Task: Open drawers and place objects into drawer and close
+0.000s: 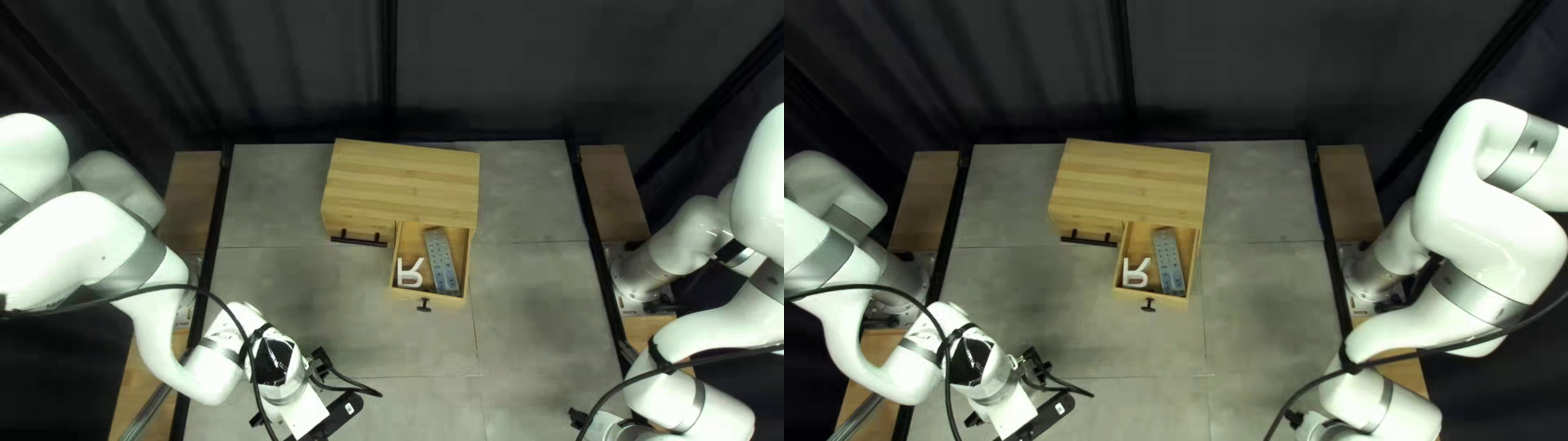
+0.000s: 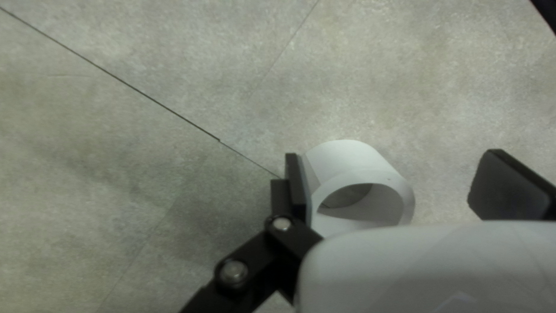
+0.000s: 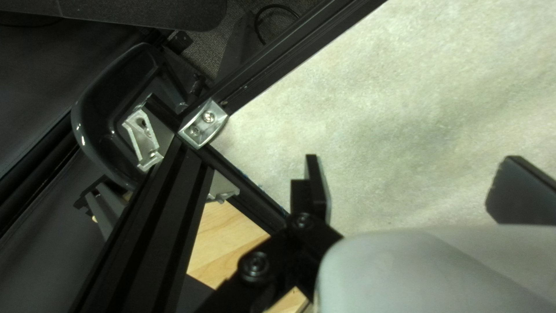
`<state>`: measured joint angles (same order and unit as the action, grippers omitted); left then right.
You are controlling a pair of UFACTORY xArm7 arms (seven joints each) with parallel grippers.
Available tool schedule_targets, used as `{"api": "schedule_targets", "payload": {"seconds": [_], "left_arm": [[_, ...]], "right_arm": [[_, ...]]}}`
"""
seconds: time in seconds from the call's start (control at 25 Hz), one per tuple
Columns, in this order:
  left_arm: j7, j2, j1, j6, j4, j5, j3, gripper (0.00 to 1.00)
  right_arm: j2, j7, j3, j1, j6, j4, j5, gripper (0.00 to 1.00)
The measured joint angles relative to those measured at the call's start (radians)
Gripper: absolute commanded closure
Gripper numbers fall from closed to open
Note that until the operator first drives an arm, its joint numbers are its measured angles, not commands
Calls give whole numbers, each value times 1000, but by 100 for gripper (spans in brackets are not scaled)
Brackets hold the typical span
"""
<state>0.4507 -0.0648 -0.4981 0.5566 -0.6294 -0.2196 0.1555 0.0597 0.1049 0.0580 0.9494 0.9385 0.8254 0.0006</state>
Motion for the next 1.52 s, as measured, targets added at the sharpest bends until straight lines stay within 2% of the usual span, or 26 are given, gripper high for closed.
{"api": "schedule_targets", "payload": {"seconds": [0.76, 0.8, 0.84, 1.2, 1.52], "left_arm": [[-45, 9, -2, -58, 62, 43, -6, 0], [-47, 7, -3, -58, 62, 45, -6, 42], [-53, 6, -3, -58, 61, 51, -6, 100], [-107, 13, -7, -35, 52, 102, -10, 100], [-207, 144, 13, 79, 48, 243, -11, 100]], "right_arm": [[0, 0, 0, 0, 0, 0, 0, 0], [0, 0, 0, 0, 0, 0, 0, 0], [0, 0, 0, 0, 0, 0, 0, 0], [0, 0, 0, 0, 0, 0, 0, 0], [0, 0, 0, 0, 0, 0, 0, 0]]}}
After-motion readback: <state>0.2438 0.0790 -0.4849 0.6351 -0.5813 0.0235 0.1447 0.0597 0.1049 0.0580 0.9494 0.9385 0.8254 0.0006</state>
